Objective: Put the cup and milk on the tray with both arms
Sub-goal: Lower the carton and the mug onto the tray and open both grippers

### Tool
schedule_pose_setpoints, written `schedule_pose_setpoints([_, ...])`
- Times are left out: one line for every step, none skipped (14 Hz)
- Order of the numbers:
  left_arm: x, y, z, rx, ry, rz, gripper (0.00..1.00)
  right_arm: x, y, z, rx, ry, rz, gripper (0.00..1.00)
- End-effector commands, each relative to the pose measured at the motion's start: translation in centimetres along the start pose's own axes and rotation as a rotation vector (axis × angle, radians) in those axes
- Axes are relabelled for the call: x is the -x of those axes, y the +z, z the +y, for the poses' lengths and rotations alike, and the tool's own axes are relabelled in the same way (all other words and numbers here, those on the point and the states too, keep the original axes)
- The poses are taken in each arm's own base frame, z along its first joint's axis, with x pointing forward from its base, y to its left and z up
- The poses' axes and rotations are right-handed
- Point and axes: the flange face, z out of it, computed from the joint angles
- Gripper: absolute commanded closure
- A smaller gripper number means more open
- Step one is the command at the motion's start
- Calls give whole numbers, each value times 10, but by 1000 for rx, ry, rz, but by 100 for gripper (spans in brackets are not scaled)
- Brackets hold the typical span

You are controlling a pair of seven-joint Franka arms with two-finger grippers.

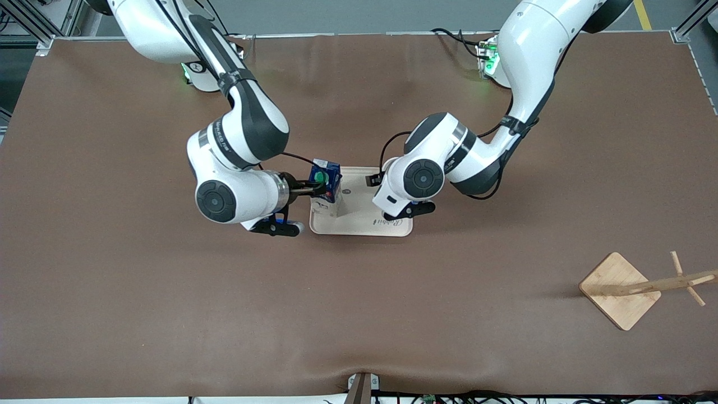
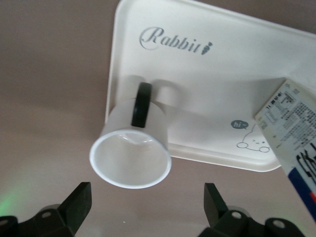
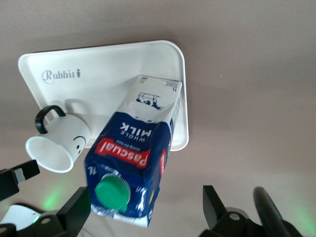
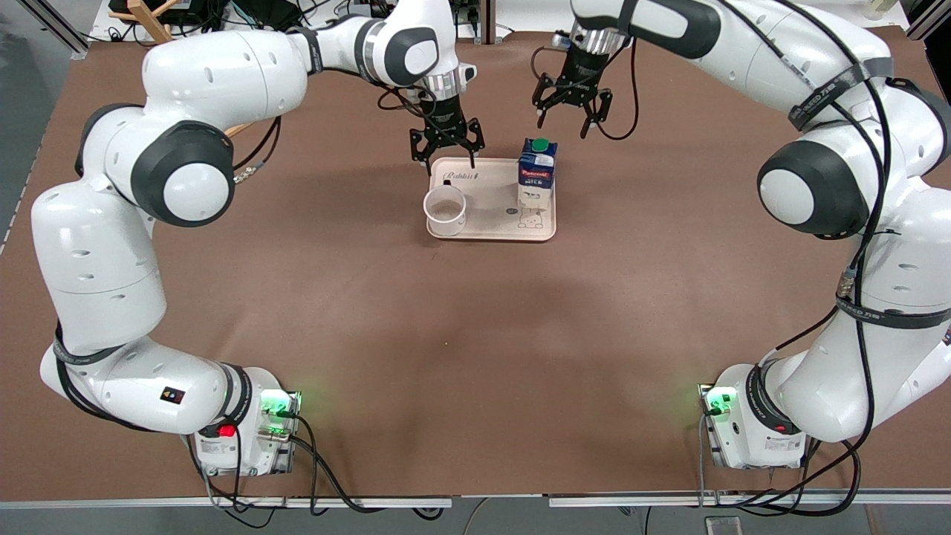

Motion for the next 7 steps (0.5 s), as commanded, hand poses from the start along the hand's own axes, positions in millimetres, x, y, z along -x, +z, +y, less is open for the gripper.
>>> schedule_pose_setpoints([-5, -31, -20, -17, -31, 49, 0, 2, -36, 11, -43, 0, -14, 0])
schedule_pose_setpoints([-11, -41, -30, -5, -47, 59, 0, 1, -50, 18, -44, 9, -8, 0])
schedule_pose_setpoints([-16, -54, -39, 8, -60, 73, 0, 2, -60, 22, -36, 11, -2, 0])
schedule_pose_setpoints([-23, -62, -50, 17, -77, 82, 0, -1, -74, 33, -38, 25, 10, 0])
schedule_pose_setpoints([-28, -67, -57, 25, -91, 85, 0, -3, -94, 46, -46, 36, 45, 0])
schedule_pose_setpoints([-31, -74, -64, 29, -103, 96, 0, -2, -112, 54, -46, 35, 81, 0])
schedule_pose_setpoints([-31, -83, -68, 7, -97, 135, 0, -4, -127, 65, -29, 38, 111, 0])
